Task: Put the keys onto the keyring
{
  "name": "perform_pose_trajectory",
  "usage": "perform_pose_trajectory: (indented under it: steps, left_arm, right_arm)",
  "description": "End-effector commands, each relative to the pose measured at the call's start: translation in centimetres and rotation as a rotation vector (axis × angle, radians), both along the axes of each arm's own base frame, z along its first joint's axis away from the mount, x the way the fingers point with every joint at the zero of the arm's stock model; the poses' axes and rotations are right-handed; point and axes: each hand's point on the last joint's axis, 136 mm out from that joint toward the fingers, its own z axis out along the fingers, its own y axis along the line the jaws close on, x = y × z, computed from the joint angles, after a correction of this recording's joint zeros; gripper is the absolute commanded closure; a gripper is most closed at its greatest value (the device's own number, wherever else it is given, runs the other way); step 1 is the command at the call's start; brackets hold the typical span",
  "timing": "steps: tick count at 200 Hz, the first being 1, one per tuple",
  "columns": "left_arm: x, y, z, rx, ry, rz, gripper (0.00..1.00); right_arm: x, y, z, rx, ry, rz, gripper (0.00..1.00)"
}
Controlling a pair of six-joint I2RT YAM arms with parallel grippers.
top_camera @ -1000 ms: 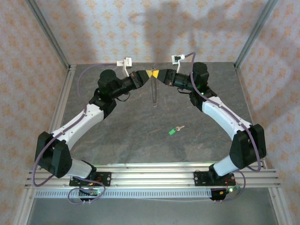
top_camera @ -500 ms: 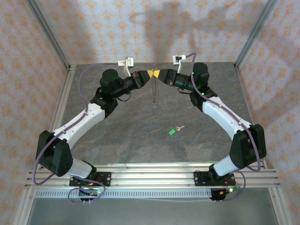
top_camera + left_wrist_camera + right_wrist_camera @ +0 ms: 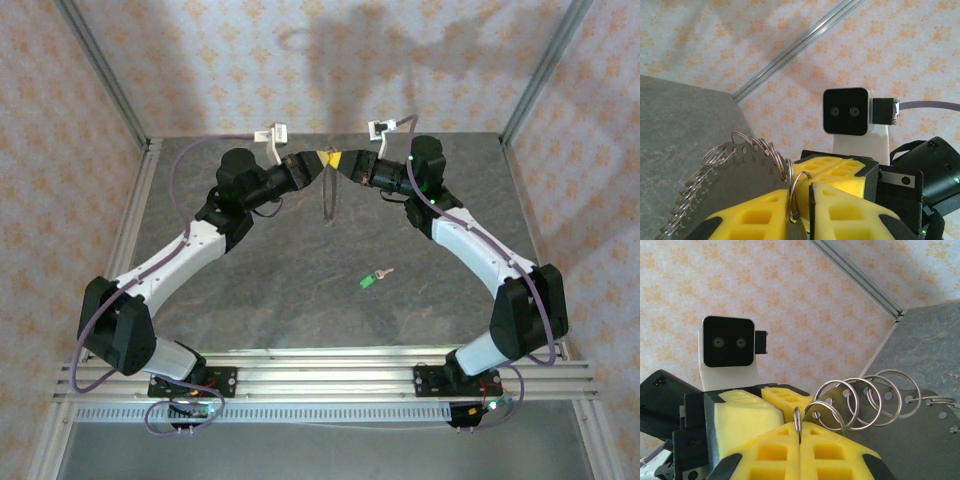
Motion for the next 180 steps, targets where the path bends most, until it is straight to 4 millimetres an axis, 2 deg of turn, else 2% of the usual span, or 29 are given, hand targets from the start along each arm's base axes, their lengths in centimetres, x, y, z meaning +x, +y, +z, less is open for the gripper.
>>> perform_pose_trajectory:
  steps: [1, 13, 47, 72, 89, 139, 180]
  left_arm:
    - [-1.9, -2.4, 2.7, -0.013, -0.1, -0.093, 0.92]
    - [-2.0, -2.7, 2.4, 0.0, -0.098, -0.101, 1.0]
    - [-1.6, -2.5, 0.9, 0.03, -0.08, -0.072, 1.0]
    - [-1.2, -1.7, -0.4, 0.061, -0.073, -0.017, 1.0]
    - [-1.0, -1.2, -1.3, 0.081, -0.066, 0.014, 1.0]
    - [-0.9, -0.6, -3.3, 0.127, -0.056, 0.037, 1.0]
    - [-1.3, -1.0, -4.5, 0.176, -0.062, 0.001, 1.0]
  right_arm:
    - [-1.9, 0.9, 0.4, 0.002, -0.036, 0.07, 1.0]
    - [-1.8, 0.9, 0.3, 0.0, -0.034, 0.068, 1.0]
    - [-1.5, 0.7, -0.7, -0.032, -0.008, 0.044, 1.0]
    - [-0.2, -0.7, -1.3, -0.063, 0.033, -0.052, 0.71]
    - [0.7, -2.1, -1.4, -0.064, 0.06, -0.128, 0.6]
    - [2.3, -6.9, 0.2, -0.013, 0.098, -0.355, 0.51]
    - [2.7, -8.9, 2.8, 0.003, 0.125, -0.485, 0.48]
